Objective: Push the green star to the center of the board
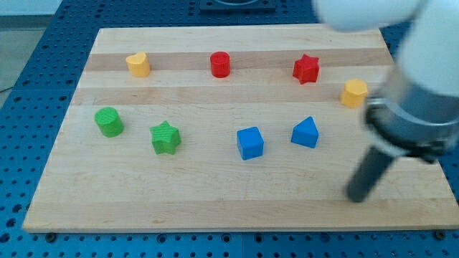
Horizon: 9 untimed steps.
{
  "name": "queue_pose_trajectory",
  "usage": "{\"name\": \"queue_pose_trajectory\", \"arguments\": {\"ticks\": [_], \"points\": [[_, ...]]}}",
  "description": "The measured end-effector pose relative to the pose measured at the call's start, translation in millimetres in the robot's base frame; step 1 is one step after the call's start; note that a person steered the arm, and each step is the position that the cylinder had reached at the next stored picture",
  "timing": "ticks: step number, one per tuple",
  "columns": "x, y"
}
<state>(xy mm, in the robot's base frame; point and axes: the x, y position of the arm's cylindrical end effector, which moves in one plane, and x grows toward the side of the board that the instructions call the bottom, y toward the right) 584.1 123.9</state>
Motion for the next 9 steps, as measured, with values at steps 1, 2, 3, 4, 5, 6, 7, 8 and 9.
{"name": "queue_pose_trajectory", "arguments": {"ticks": [1, 2, 3, 4, 5, 6, 7, 8, 9], "points": [[0.9, -83.7], [-1.8, -146.7], [-31.1, -189.9], [-44.5, -200.1], [-22.6, -202.2], [-29.2, -220.3], [-47.2, -247.7], [-66.4, -256.7], [-104.2, -250.1]]}}
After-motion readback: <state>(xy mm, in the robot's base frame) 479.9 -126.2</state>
